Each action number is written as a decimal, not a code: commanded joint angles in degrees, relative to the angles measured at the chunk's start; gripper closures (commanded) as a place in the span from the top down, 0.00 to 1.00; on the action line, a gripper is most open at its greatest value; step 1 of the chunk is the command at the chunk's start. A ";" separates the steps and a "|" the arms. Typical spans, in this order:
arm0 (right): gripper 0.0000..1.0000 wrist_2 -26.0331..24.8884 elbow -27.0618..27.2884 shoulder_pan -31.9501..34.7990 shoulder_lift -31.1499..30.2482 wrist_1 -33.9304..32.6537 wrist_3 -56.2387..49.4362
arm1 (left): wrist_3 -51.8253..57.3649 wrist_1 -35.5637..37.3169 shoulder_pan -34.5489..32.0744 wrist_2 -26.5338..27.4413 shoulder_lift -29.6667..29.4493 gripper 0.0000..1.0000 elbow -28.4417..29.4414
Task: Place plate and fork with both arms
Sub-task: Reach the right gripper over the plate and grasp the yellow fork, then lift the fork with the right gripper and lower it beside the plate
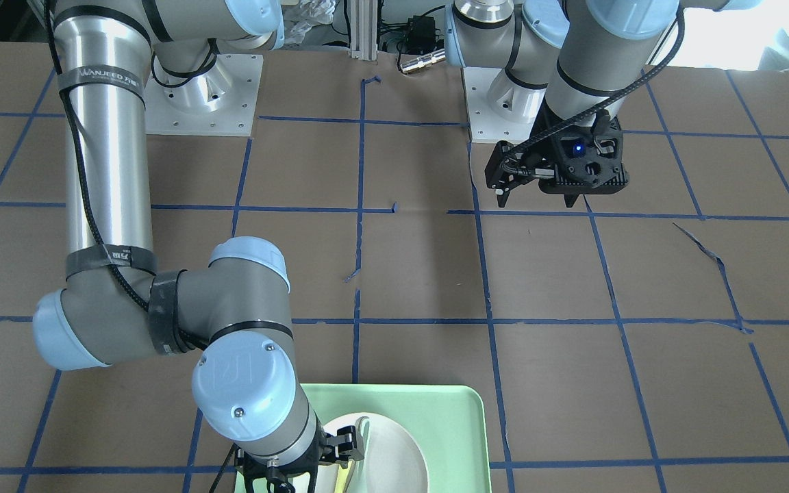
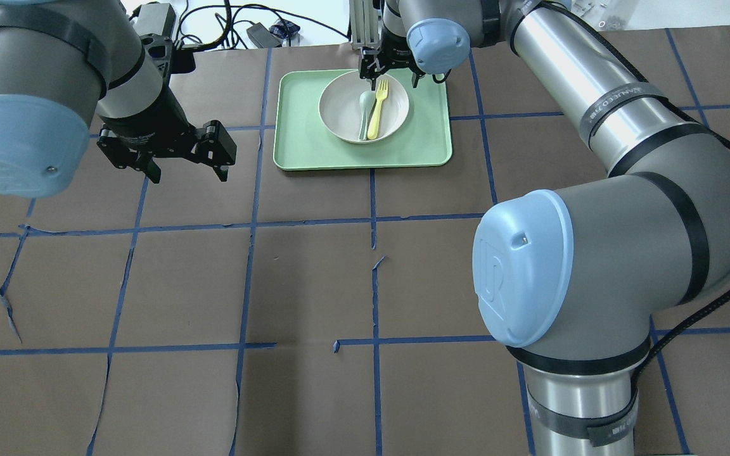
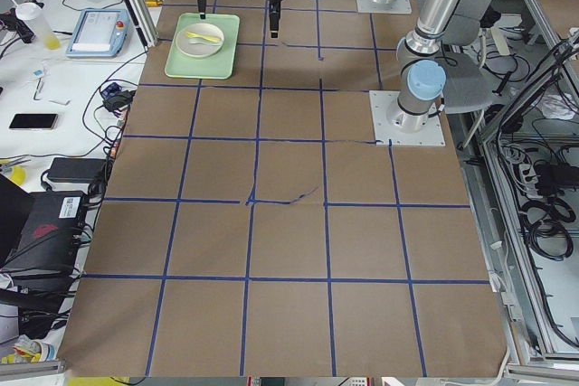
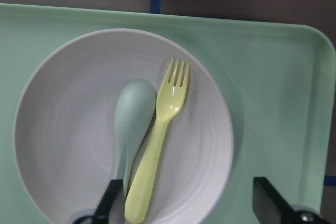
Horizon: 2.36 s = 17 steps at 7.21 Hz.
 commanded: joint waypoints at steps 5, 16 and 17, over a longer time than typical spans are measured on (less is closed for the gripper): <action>0.66 1.08 -0.25 3.49 2.39 -1.02 4.80 | -0.12 -0.19 0.00 0.01 0.23 1.00 -0.59; 0.32 -1.03 2.12 3.40 3.98 -1.90 4.80 | -0.03 -0.01 0.00 0.01 0.23 1.00 -0.68; 0.32 -0.95 2.21 3.40 3.98 -1.99 4.80 | -0.03 -0.01 0.00 0.01 0.14 1.00 -0.68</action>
